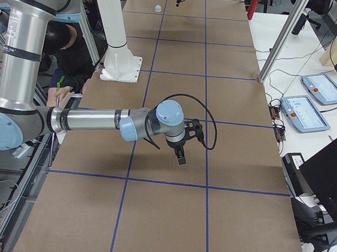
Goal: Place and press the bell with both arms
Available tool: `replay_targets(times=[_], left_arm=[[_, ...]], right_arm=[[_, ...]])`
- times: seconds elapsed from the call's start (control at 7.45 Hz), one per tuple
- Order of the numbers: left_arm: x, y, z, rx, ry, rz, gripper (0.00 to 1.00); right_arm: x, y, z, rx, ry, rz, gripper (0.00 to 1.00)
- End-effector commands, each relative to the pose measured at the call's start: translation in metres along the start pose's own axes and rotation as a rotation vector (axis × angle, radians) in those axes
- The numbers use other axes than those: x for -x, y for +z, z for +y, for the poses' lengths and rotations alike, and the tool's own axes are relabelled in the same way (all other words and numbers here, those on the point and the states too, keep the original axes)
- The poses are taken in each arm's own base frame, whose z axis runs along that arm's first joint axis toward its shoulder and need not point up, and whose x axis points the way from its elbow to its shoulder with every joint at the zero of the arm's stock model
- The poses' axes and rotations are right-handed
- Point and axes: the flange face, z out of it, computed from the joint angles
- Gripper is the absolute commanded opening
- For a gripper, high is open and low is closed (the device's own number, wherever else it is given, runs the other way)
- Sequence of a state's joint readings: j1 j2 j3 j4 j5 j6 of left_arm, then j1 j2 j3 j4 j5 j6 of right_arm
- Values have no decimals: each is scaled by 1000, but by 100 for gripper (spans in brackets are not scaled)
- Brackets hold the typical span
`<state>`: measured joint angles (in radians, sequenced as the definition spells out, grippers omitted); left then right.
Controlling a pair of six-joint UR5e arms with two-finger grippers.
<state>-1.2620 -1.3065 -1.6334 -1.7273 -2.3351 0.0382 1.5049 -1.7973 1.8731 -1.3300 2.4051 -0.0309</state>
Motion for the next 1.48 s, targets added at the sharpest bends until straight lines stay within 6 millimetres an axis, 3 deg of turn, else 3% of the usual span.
replay_targets(times=[0.0,0.54,0.94,1.34], left_arm=[[17,48,49,75,13,0,100],[15,79,93,190,17,11,100],[-8,107,100,294,0,7,100],[4,121,109,331,-14,-9,100]], right_arm=[[0,0,0,0,1,-2,100],[0,1,2,2,4,-3,100],[0,1,2,2,4,-2,100],[0,1,2,2,4,-3,100]])
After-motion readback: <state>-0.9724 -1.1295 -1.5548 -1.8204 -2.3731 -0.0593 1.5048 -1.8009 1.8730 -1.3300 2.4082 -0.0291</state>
